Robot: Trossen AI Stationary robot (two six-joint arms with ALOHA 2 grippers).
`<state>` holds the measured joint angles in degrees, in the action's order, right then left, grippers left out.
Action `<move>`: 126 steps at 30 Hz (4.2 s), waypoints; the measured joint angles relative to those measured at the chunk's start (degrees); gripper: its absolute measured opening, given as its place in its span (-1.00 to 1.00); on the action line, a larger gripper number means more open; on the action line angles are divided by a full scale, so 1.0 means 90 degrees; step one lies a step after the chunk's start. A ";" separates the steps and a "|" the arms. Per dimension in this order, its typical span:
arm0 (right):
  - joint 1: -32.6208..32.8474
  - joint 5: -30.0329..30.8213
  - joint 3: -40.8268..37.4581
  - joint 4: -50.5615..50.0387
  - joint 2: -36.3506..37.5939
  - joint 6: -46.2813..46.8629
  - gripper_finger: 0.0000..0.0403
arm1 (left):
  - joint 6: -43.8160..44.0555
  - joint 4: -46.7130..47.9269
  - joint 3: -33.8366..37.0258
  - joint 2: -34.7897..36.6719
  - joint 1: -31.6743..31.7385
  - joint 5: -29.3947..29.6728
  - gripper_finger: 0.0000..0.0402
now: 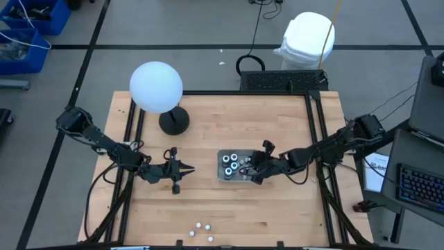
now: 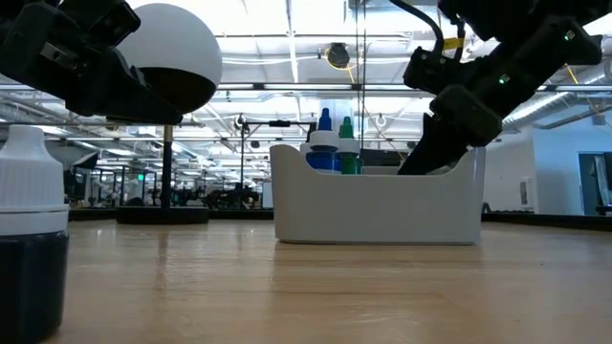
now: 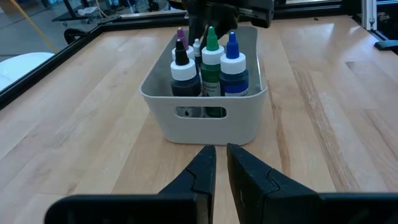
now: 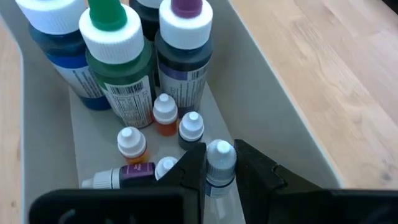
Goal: Pick & Place food coloring
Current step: Put the small dark blue food coloring bottle into the gray bin
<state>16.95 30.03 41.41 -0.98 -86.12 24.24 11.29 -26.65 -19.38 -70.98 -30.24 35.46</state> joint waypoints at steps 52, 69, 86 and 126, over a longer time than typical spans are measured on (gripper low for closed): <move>0.1880 -0.0002 -0.0162 -0.0116 0.2543 -0.1808 -0.94 | 0.0073 0.0040 0.0000 -0.0002 0.0000 0.0051 -0.76; 0.1073 -0.0865 -0.3462 0.0865 0.7155 -0.1626 -1.00 | 0.0049 -0.0277 0.0000 -0.0002 0.0061 0.0081 -0.76; 0.1071 -0.0676 -0.4291 0.2221 0.7515 -0.2884 -0.99 | 0.1892 0.5514 -0.4009 -0.1185 -0.0740 -0.0813 -0.98; 0.1072 -0.0851 -0.4309 0.2193 0.7203 -0.2600 -1.00 | 0.3539 0.8349 -0.8512 -0.5739 -0.1659 -0.3951 0.25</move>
<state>26.60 22.37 2.63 18.76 -21.30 0.84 43.14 48.48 -95.98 -122.63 -45.17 -0.10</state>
